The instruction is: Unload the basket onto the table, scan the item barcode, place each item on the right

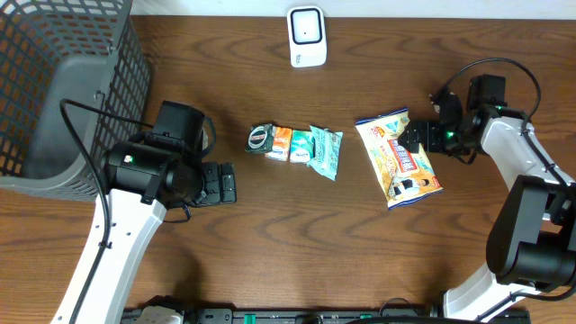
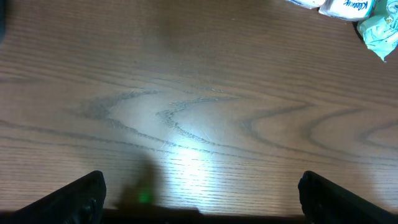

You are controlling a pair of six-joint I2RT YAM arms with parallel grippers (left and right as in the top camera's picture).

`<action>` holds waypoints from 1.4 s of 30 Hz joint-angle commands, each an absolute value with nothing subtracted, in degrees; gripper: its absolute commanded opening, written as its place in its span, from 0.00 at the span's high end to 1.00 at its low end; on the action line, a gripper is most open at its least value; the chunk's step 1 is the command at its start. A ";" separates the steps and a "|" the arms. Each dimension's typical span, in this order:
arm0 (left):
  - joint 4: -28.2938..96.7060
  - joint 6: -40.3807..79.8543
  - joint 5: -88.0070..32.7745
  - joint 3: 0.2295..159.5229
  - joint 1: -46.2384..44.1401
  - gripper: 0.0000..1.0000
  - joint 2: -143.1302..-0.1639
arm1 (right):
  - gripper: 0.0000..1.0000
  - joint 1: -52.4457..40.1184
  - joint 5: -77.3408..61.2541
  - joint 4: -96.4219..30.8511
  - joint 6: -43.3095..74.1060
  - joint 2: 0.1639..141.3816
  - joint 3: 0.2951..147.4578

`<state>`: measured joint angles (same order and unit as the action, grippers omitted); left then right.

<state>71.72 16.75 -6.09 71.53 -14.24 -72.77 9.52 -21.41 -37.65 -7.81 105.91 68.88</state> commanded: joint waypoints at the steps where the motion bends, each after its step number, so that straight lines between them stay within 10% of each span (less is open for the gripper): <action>1: 71.90 17.26 -6.59 71.31 -14.04 0.02 -72.97 | 0.01 9.43 -22.70 -37.26 -7.88 106.19 68.34; 20: 71.90 17.26 -6.59 71.31 -14.04 0.02 -72.97 | 0.04 3.97 -41.67 -46.22 -5.76 105.58 65.63; 42: 71.88 17.26 -6.59 71.31 -14.04 0.02 -72.97 | 0.12 1.30 -22.59 -37.17 16.78 104.27 64.34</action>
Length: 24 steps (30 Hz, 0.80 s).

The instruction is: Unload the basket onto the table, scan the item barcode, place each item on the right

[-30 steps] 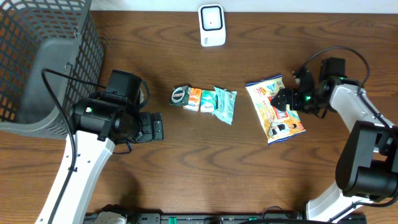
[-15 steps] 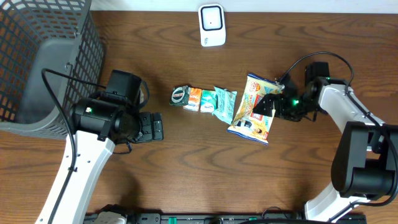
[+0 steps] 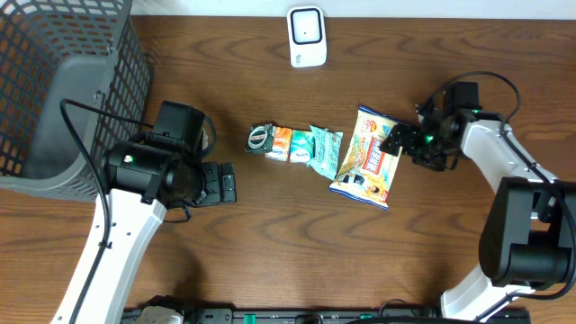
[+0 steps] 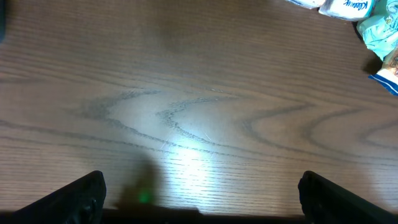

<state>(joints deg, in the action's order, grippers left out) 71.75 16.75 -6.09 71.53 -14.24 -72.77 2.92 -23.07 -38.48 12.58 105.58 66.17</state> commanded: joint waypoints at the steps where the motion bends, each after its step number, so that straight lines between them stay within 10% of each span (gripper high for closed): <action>1: 71.90 17.26 -6.59 71.31 -14.04 0.02 -72.97 | 0.12 0.78 -22.57 -35.94 17.91 104.27 63.46; 12: 71.88 17.26 -6.59 71.31 -14.04 0.02 -72.97 | 0.32 -2.81 -22.59 -23.75 24.45 104.29 53.34; 16: 71.90 17.26 -6.59 71.31 -14.04 0.02 -72.97 | 0.99 -4.29 -23.38 -22.20 24.88 104.27 51.55; 24: 71.90 17.26 -6.59 71.31 -14.04 0.02 -72.97 | 0.99 -2.96 -30.98 -26.48 24.05 101.82 60.77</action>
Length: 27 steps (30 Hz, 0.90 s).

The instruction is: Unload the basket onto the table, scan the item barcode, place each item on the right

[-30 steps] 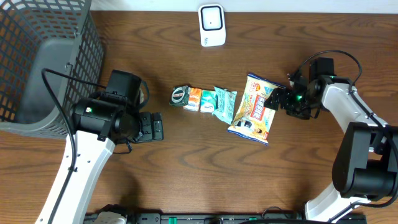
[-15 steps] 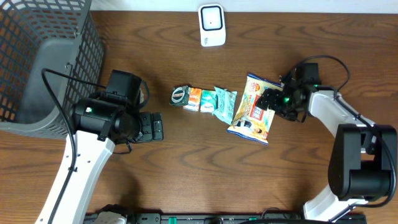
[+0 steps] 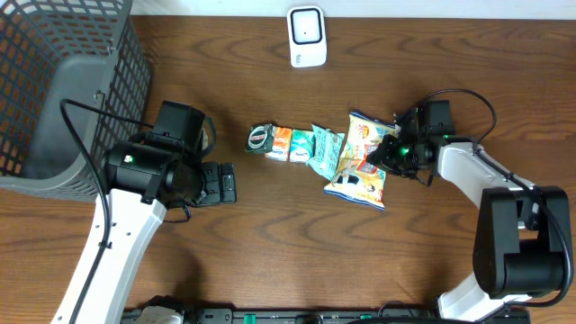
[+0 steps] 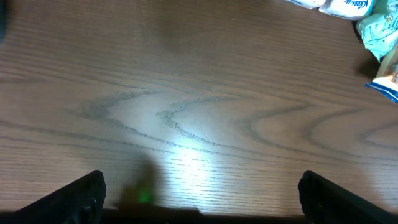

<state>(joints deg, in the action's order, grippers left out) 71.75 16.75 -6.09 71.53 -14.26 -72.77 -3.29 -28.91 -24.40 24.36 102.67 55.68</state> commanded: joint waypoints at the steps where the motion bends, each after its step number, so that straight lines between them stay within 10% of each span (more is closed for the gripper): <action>1: 71.88 17.26 -6.59 71.31 -14.04 0.02 -72.97 | 0.99 -2.96 -30.98 -27.53 23.27 101.25 62.70; 27: 71.88 17.26 -6.59 71.31 -14.04 0.02 -72.97 | 0.99 -12.84 -37.30 -13.76 36.42 125.47 111.46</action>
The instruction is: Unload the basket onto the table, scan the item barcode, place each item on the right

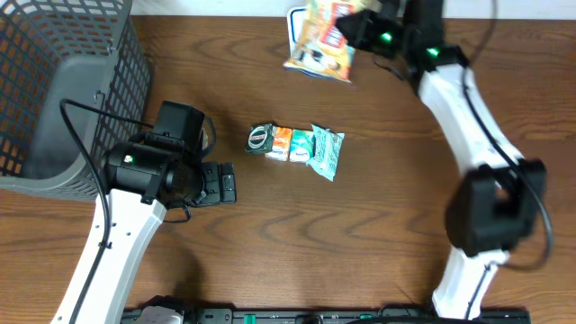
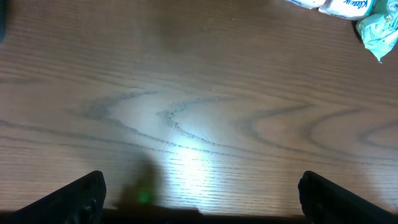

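Note:
A yellow snack bag (image 1: 320,38) hangs in the air at the back of the table, with my right gripper (image 1: 358,25) shut on its right edge. It covers nearly all of the white barcode scanner (image 1: 292,18), of which only a sliver shows at the left. My left gripper (image 1: 221,184) rests open low over bare wood at the left. In the left wrist view the left gripper (image 2: 202,198) has nothing between its dark fingertips (image 2: 81,194).
A row of small items lies mid-table: a tape roll (image 1: 261,138), small packets (image 1: 284,144) and a teal packet (image 1: 326,151), whose corner shows as the teal packet (image 2: 377,28) in the left wrist view. A grey wire basket (image 1: 63,81) fills the back left corner.
My right gripper has moved with the snack bag from the table beside the teal packet up to the back, over the scanner. The bag's corner has left the left wrist view. The left arm is unmoved.
The snack bag lay flat on the right with my right gripper at its top edge. Then the bag stood further left, against the teal packet, and was then bunched there in the gripper. Now it is held up over the scanner. My left arm stayed still.

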You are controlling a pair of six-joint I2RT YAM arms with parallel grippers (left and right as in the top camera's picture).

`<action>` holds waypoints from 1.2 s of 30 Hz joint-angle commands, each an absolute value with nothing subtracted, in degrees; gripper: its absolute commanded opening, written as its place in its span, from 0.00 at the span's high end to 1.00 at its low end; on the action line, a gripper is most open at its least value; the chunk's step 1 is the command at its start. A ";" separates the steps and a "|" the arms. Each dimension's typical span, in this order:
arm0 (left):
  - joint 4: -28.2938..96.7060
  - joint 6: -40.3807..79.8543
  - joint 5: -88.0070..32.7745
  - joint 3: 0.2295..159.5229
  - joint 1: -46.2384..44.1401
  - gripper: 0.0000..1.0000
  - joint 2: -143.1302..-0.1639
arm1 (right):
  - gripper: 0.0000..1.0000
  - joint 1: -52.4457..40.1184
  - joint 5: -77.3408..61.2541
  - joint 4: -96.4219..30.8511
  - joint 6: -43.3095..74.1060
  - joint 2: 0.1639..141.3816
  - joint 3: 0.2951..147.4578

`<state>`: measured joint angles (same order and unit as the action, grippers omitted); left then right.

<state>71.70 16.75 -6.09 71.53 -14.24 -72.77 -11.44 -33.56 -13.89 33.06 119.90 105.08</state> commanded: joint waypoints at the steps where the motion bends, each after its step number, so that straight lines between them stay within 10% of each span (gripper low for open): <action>1: 71.88 17.26 -6.59 71.31 -14.04 0.02 -72.97 | 0.99 -13.15 -38.00 -13.67 36.42 127.35 113.71; 23: 71.88 17.26 -6.59 71.31 -14.04 0.02 -72.97 | 0.99 -11.00 -37.17 -14.87 39.33 139.61 122.85; 36: 71.88 17.26 -6.59 71.31 -14.04 0.03 -72.97 | 0.99 8.84 -34.22 -35.44 30.22 132.14 124.14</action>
<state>71.72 16.75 -6.09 71.53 -14.26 -72.77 3.36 -35.35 -32.99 34.87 137.49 122.30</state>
